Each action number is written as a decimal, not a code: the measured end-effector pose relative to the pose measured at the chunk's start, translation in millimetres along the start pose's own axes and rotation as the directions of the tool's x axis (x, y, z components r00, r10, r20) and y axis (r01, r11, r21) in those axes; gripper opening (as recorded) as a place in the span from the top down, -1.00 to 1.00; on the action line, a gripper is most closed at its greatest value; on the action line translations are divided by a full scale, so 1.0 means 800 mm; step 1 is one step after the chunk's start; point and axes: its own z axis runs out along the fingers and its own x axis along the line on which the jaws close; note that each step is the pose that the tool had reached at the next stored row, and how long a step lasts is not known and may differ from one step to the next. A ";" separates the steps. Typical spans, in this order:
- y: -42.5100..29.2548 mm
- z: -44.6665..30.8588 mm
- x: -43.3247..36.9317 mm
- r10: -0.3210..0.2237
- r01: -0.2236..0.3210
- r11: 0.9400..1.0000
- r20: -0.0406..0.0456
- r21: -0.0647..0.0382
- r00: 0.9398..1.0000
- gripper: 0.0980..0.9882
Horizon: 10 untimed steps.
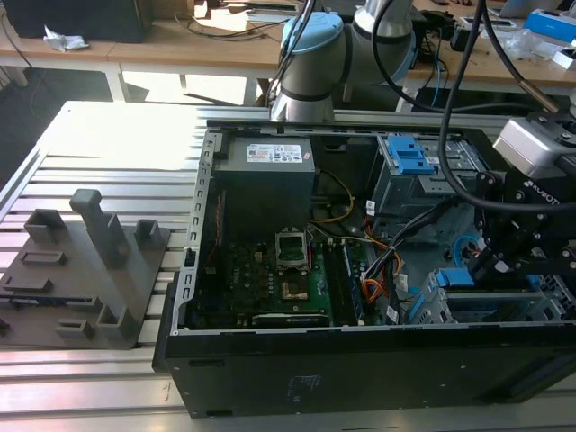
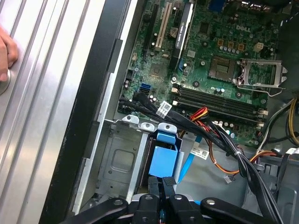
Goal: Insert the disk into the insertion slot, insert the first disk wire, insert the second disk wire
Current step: 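Insert the second disk wire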
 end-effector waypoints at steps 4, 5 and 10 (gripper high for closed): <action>-0.0014 0.0015 0.000 0.000 0.000 1.000 0.001 0.000 1.000 0.88; -0.0015 0.0015 0.000 0.000 0.000 1.000 0.001 0.000 1.000 0.88; -0.0013 -0.0007 0.000 -0.019 0.019 1.000 -0.001 0.001 1.000 0.88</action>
